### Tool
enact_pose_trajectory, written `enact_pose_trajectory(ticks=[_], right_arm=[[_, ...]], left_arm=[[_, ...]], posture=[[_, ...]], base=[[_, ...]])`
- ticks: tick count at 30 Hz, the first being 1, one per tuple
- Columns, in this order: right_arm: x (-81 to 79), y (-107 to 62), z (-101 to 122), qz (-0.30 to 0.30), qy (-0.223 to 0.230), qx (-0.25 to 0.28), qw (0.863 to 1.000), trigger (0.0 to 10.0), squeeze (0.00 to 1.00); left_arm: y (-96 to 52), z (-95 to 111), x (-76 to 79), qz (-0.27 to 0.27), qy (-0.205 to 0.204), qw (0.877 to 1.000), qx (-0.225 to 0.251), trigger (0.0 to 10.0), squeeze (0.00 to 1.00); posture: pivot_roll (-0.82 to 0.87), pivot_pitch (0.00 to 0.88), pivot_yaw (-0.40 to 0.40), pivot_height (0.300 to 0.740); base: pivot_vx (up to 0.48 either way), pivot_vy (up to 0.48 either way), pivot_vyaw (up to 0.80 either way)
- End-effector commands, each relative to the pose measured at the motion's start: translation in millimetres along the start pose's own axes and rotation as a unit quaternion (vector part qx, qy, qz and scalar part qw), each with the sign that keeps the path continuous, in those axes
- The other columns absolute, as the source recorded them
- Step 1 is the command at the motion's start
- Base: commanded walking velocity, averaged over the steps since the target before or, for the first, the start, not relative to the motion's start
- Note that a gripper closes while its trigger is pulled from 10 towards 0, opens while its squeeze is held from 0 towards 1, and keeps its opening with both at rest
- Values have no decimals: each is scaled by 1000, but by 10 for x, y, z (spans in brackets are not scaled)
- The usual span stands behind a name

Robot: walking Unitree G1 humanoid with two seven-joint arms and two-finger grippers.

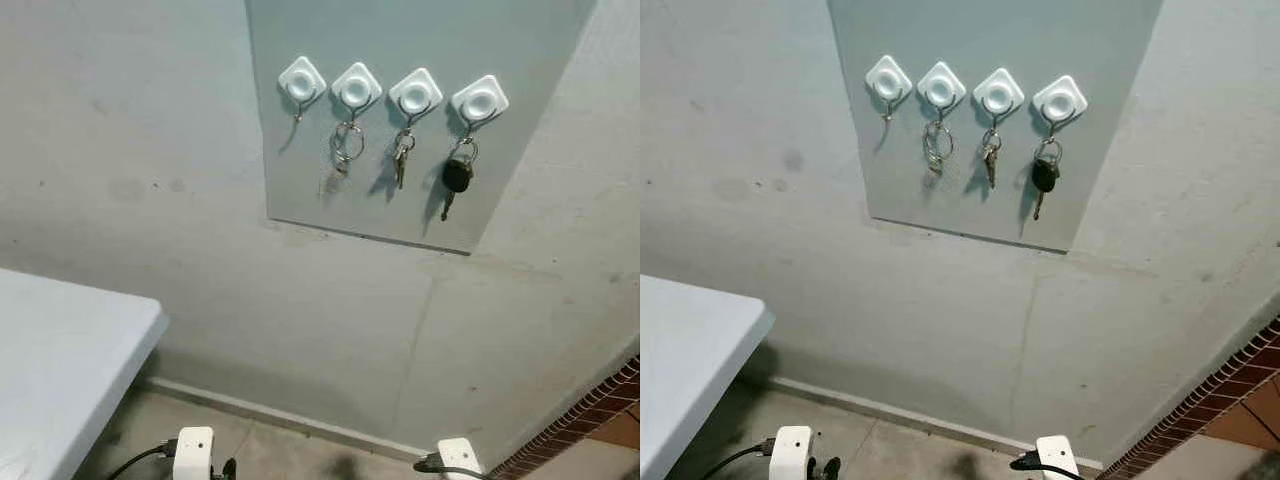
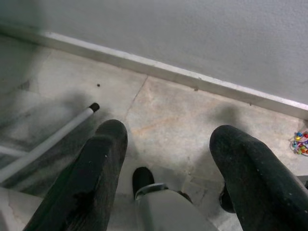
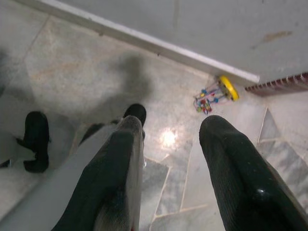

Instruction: Hang keys on a hook

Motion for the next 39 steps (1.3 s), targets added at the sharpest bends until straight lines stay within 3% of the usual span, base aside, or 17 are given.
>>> enact_pose_trajectory(ticks=[1, 5, 25, 35, 39], right_arm=[[9, -1, -15, -5, 1, -6, 1000, 10000, 0], [-51, -4, -48, 7, -15, -9, 1000, 10000, 0], [-30, -14, -96, 6, -7, -17, 1000, 10000, 0], [-30, -20, -121, 14, -34, -24, 999, 10000, 0], [-39, -26, -168, 14, -42, -35, 998, 10000, 0]], left_arm=[[0, 9, -20, 5, 2, 1000, 1, 10000, 0], [7, 23, -10, 3, 7, 1000, 1, 10000, 0], [-5, 19, -80, 10, 10, 1000, -2, 10000, 0], [1, 32, -70, 11, 3, 1000, 1, 10000, 0], [3, 40, -73, 13, 0, 1000, 2, 10000, 0]], posture=[[-103, 0, 3, 732], [-94, 0, -7, 732], [-90, 0, -15, 732], [-85, 0, -23, 732], [-84, 0, -25, 732]], base=[[0, 0, 0], [0, 0, 0], [0, 0, 0], [0, 0, 0], [0, 0, 800]])
Point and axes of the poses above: a point about 5 cm out from each wrist's last joint towards the gripper, its own y axis pointing out of the wrist towards the gripper, its own z axis along the axis of the wrist's last joint, x = y × z, the point moved 3 cm from there along y, pointing out of the wrist towards the gripper, and after that the axes turned 14 degrees about -y, right-handed, at the moved point
